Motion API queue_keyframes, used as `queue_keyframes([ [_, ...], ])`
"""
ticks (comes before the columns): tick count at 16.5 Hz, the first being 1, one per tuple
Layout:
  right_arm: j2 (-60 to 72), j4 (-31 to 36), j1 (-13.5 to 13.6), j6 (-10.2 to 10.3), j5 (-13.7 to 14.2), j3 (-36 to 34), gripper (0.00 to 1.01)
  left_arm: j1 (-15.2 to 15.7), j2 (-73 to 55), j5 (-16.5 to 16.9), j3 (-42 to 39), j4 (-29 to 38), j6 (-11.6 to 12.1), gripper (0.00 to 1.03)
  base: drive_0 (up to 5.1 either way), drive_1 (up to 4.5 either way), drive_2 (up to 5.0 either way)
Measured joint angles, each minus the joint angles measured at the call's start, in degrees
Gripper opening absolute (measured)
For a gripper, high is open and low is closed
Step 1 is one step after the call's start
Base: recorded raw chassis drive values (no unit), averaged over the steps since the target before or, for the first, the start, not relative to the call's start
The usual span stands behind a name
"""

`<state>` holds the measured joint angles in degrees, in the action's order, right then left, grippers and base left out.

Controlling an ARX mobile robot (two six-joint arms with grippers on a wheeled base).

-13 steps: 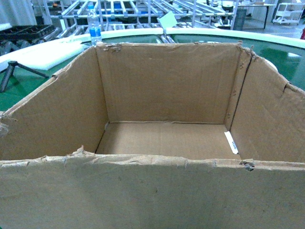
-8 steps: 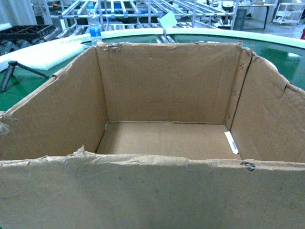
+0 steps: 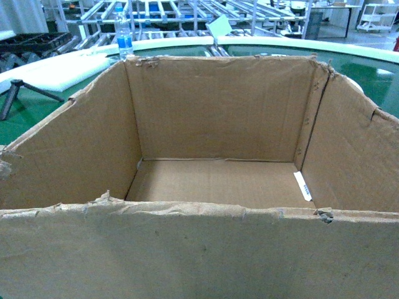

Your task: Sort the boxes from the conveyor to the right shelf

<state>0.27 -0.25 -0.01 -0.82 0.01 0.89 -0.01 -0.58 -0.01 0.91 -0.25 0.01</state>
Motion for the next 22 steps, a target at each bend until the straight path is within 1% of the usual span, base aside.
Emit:
queue_keyframes([
  [19, 0.0, 0.0, 0.0, 0.0, 0.0, 0.0, 0.98, 0.0, 0.0, 0.0, 0.0, 0.1, 0.0, 0.98, 0.0, 0.0, 0.0],
  [20, 2.4, 3.8, -0.5, 0.0, -1.3, 0.1, 0.98, -1.4, -2.6, -1.9, 0.1, 4.9, 0.0, 0.98, 0.0, 0.0, 0.0],
  [21, 6.1, 6.1, -0.6, 0.0, -1.5, 0.4, 0.98, -3.7, -7.5, -2.6, 1.0, 8.1, 0.0, 0.98, 0.0, 0.0, 0.0],
  [22, 6.5, 6.4, 1.8, -1.7, 0.9, 0.5, 0.98, -6.4, -11.4, -5.2, 1.7, 9.9, 0.9, 0.98, 0.0, 0.0, 0.0],
])
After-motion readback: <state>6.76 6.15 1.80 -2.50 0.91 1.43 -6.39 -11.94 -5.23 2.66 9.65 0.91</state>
